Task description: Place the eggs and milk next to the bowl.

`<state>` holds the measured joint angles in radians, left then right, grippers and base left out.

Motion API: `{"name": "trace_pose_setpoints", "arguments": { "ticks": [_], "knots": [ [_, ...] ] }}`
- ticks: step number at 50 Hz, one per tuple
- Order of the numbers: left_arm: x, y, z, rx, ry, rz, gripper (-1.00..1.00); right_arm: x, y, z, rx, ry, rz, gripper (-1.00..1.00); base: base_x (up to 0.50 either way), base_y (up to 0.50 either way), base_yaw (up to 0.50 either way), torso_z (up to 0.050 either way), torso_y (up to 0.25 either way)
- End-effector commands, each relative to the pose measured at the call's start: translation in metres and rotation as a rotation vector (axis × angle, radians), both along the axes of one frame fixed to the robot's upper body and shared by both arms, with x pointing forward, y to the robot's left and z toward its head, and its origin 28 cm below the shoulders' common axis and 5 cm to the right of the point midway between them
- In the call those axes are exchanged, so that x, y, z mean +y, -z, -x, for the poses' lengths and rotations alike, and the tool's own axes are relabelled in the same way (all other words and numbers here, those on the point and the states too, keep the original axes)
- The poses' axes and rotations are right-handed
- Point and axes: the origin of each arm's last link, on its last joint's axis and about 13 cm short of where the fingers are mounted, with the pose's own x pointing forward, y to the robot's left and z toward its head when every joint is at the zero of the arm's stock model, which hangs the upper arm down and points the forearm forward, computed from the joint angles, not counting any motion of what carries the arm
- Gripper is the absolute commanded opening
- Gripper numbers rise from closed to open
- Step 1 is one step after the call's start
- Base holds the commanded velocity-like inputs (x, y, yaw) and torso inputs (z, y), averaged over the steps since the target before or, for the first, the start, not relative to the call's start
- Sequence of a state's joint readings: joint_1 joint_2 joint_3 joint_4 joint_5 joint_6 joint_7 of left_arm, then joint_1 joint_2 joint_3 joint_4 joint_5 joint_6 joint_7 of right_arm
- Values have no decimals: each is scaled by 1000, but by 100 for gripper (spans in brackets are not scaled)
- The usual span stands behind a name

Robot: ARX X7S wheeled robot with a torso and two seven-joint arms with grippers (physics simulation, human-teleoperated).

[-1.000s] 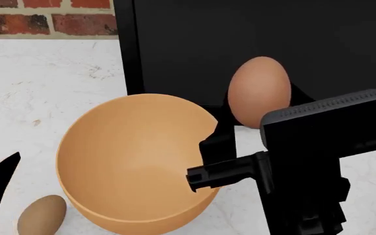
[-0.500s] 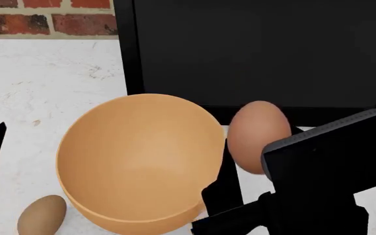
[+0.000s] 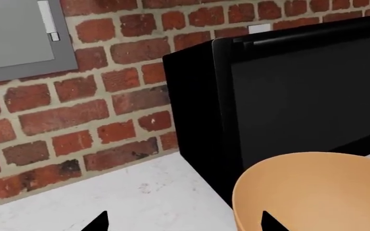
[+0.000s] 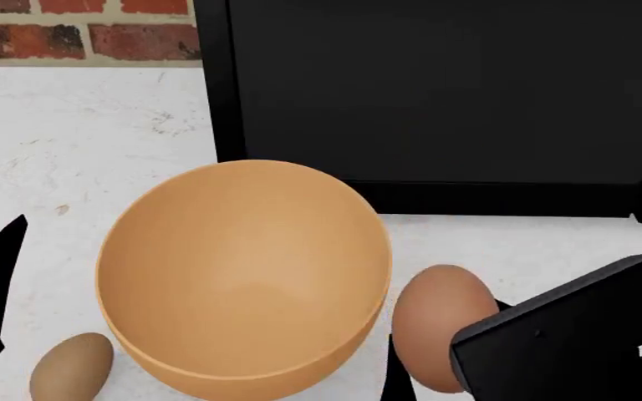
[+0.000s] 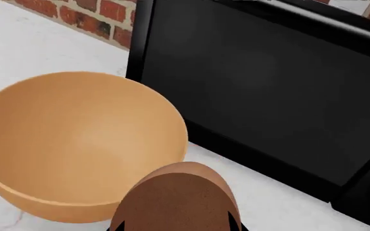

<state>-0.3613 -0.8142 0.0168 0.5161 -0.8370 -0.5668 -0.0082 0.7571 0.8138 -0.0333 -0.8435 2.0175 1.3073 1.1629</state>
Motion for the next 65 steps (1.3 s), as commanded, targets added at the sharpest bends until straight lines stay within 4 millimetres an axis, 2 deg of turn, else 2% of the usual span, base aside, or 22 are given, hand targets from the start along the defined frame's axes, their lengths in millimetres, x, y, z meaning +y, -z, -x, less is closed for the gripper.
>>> {"name": "trace_pose_setpoints", "arguments": {
  "ticks": [1,23,65],
  "knots": [
    [-1,3,0,1,5,-8,100,-3,3,9,61,-10,22,-100,0,0,0,0,0],
    [0,9,1,7,6,-16,100,-1,20,5,125,-36,8,-100,0,0,0,0,0],
    [4,14,5,14,-3,-40,100,2,59,-34,203,-40,-41,-100,0,0,0,0,0]
  ]
}}
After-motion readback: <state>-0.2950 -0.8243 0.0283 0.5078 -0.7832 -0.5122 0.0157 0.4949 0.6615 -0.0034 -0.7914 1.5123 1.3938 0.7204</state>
